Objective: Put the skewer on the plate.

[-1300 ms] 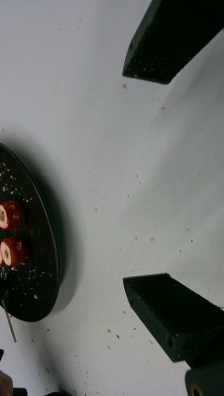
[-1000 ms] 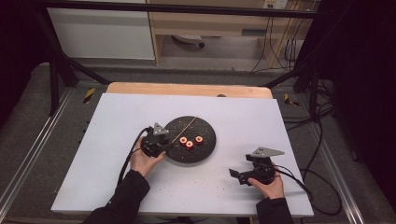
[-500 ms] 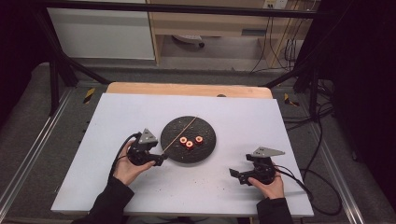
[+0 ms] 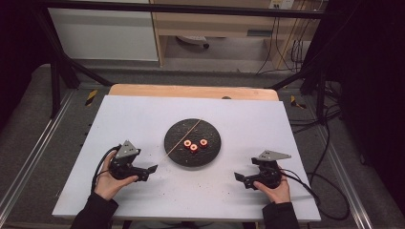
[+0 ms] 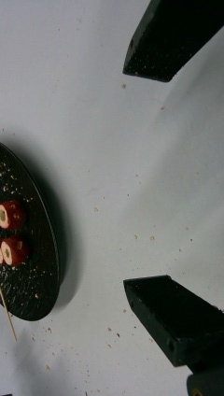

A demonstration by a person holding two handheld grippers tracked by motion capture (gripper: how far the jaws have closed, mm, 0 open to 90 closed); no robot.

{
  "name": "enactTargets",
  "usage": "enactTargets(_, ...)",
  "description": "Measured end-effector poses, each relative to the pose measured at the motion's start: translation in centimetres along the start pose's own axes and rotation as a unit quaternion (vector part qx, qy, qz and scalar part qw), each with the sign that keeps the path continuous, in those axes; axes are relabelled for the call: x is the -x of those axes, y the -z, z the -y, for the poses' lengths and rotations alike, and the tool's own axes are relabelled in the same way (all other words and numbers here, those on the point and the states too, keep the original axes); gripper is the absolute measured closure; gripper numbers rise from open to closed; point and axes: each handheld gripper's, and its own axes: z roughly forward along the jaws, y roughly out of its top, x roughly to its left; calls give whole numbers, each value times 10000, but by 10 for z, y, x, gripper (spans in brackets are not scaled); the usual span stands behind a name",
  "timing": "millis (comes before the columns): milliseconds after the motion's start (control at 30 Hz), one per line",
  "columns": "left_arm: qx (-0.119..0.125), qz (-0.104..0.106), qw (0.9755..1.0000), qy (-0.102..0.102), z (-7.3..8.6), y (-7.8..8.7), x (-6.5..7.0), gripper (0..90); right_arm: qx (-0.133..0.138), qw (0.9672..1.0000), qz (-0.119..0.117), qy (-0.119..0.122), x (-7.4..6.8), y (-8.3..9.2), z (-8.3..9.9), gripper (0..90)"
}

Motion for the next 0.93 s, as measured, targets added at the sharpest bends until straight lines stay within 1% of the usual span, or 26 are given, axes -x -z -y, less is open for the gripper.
enactTargets(67,28,-39,10000,15,7,3,-2,54,-1,10000,-2,6,0,0,0,14)
enactTargets(233,-10,-78,9999,63,24,7,-5,36,-4,10000,-7,23,0,0,0,13)
enactTargets(400,15,-114,9999,87,36,10,-8,35,-39,10000,-7,29,0,0,1,13)
enactTargets(433,18,-106,9999,116,38,11,-9,35,-47,10000,-3,25,0,0,1,13)
enactTargets(600,22,-131,9998,157,45,12,-13,35,-46,10000,-9,46,-1,0,1,13)
enactTargets(700,-24,-189,9998,108,47,12,-14,36,-55,9999,-40,79,0,0,2,13)
enactTargets(933,-58,-154,9997,157,48,11,-15,39,-54,10000,-67,48,-1,1,2,13)
